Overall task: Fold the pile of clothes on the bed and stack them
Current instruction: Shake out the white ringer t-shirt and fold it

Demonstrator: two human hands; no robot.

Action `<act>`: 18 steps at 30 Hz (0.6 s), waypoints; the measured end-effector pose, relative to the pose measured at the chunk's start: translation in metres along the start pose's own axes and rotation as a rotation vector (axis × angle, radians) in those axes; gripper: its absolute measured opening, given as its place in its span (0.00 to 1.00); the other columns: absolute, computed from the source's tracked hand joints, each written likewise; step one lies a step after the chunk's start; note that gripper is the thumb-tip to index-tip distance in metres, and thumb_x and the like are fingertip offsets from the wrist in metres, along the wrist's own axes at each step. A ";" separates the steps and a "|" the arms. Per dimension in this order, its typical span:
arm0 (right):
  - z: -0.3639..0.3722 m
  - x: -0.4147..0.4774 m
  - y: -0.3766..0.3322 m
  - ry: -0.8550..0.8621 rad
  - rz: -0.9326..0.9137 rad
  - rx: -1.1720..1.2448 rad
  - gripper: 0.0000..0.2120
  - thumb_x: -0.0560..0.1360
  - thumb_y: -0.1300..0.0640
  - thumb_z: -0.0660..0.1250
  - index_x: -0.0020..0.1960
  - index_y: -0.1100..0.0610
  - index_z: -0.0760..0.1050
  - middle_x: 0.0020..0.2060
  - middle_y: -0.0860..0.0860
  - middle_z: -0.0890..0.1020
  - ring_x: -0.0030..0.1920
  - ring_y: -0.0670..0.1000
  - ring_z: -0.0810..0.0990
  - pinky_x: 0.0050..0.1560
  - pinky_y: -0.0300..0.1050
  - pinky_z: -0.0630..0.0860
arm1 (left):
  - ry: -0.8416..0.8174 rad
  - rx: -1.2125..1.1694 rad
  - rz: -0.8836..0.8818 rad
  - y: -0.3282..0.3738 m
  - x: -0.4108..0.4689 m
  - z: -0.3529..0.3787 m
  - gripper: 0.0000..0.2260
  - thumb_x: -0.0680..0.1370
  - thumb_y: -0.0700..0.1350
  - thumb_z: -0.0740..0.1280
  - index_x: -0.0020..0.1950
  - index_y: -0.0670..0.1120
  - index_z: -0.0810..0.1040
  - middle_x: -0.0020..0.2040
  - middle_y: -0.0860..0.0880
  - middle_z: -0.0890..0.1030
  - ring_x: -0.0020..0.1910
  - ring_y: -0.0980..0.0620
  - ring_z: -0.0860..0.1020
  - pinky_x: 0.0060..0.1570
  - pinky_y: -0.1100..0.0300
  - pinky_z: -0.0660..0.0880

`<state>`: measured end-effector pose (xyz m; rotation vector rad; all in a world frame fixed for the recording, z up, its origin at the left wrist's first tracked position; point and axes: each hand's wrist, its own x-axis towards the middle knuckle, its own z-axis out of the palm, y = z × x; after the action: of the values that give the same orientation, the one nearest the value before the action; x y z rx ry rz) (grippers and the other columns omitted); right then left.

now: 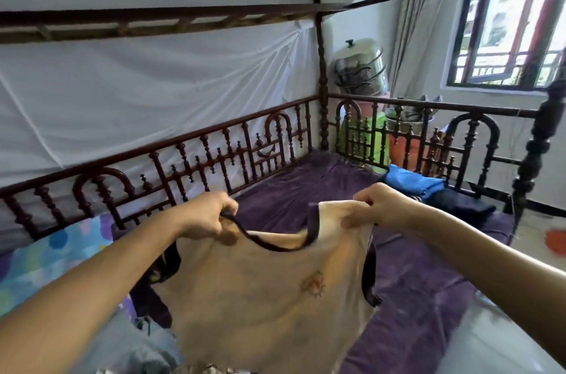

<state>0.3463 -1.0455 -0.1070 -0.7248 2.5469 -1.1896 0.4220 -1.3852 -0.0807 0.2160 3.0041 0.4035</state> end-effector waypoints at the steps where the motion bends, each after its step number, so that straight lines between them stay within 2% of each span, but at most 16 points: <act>1: 0.001 0.001 0.002 0.063 -0.035 0.008 0.12 0.66 0.56 0.79 0.29 0.52 0.77 0.24 0.42 0.72 0.27 0.41 0.68 0.28 0.35 0.64 | -0.021 0.128 -0.053 -0.011 -0.002 0.003 0.11 0.67 0.43 0.72 0.32 0.49 0.71 0.36 0.53 0.73 0.35 0.55 0.72 0.32 0.60 0.66; 3: 0.002 0.004 0.004 0.162 -0.072 0.051 0.09 0.66 0.58 0.78 0.32 0.56 0.79 0.26 0.44 0.74 0.29 0.42 0.70 0.30 0.36 0.66 | 0.033 0.269 -0.190 -0.034 -0.008 0.013 0.10 0.70 0.41 0.67 0.31 0.50 0.70 0.37 0.51 0.75 0.36 0.54 0.73 0.34 0.57 0.67; 5: 0.006 0.007 0.002 0.163 -0.081 0.041 0.07 0.66 0.59 0.78 0.35 0.56 0.79 0.27 0.45 0.76 0.30 0.43 0.72 0.31 0.37 0.67 | 0.185 0.205 -0.279 -0.054 -0.015 0.022 0.06 0.71 0.41 0.66 0.33 0.47 0.74 0.37 0.49 0.77 0.37 0.52 0.75 0.36 0.56 0.70; 7: 0.015 0.011 -0.003 0.091 -0.079 -0.025 0.08 0.66 0.61 0.76 0.34 0.55 0.78 0.26 0.44 0.75 0.29 0.42 0.71 0.29 0.36 0.66 | 0.322 -0.017 -0.273 -0.062 -0.017 0.025 0.05 0.70 0.38 0.66 0.34 0.44 0.75 0.33 0.48 0.77 0.34 0.51 0.74 0.33 0.56 0.67; 10: 0.036 0.020 -0.010 0.005 -0.088 -0.173 0.06 0.66 0.62 0.71 0.39 0.53 0.78 0.29 0.43 0.76 0.30 0.40 0.71 0.28 0.35 0.67 | 0.430 -0.433 -0.136 -0.047 -0.014 0.014 0.04 0.66 0.33 0.63 0.34 0.41 0.75 0.30 0.48 0.72 0.32 0.51 0.70 0.33 0.56 0.64; 12: 0.057 0.027 -0.010 -0.032 -0.101 -0.212 0.05 0.67 0.62 0.69 0.38 0.53 0.78 0.29 0.43 0.75 0.31 0.41 0.70 0.30 0.36 0.68 | 0.461 -0.519 -0.062 -0.034 -0.012 0.002 0.10 0.65 0.31 0.61 0.37 0.44 0.77 0.30 0.52 0.75 0.31 0.55 0.72 0.33 0.61 0.66; 14: 0.077 0.035 -0.008 0.043 -0.106 -0.143 0.10 0.70 0.64 0.64 0.32 0.54 0.75 0.28 0.42 0.73 0.30 0.42 0.69 0.29 0.37 0.66 | 0.492 -0.429 -0.022 -0.030 -0.013 -0.008 0.18 0.66 0.27 0.59 0.43 0.49 0.76 0.28 0.58 0.75 0.28 0.62 0.72 0.30 0.70 0.66; 15: 0.082 0.038 -0.008 0.130 -0.083 -0.021 0.11 0.71 0.66 0.62 0.33 0.56 0.77 0.29 0.43 0.74 0.31 0.43 0.70 0.30 0.39 0.67 | 0.513 -0.337 -0.021 -0.033 -0.014 -0.013 0.22 0.67 0.26 0.59 0.50 0.51 0.75 0.30 0.60 0.76 0.29 0.63 0.73 0.29 0.71 0.68; 16: 0.082 0.041 -0.009 0.237 -0.060 0.112 0.12 0.72 0.67 0.59 0.35 0.59 0.79 0.30 0.45 0.76 0.31 0.44 0.71 0.31 0.40 0.67 | 0.529 -0.202 -0.047 -0.038 -0.015 -0.017 0.26 0.68 0.27 0.60 0.58 0.53 0.73 0.34 0.61 0.77 0.32 0.64 0.75 0.31 0.67 0.72; 17: 0.078 0.042 -0.013 0.336 -0.059 0.216 0.13 0.73 0.69 0.58 0.36 0.61 0.78 0.30 0.46 0.76 0.31 0.46 0.71 0.32 0.41 0.67 | 0.530 -0.018 -0.100 -0.044 -0.017 -0.020 0.31 0.69 0.29 0.61 0.66 0.55 0.68 0.39 0.58 0.78 0.36 0.59 0.77 0.34 0.60 0.75; 18: 0.072 0.042 -0.017 0.390 -0.082 0.276 0.14 0.73 0.70 0.57 0.34 0.59 0.76 0.28 0.46 0.75 0.30 0.46 0.71 0.32 0.41 0.66 | 0.527 0.171 -0.159 -0.051 -0.019 -0.022 0.33 0.70 0.32 0.61 0.71 0.56 0.63 0.40 0.52 0.78 0.38 0.51 0.78 0.34 0.54 0.73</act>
<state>0.3453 -1.1237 -0.1401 -0.5828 2.5809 -1.8216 0.4315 -1.4429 -0.0715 -0.1430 3.5408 0.2119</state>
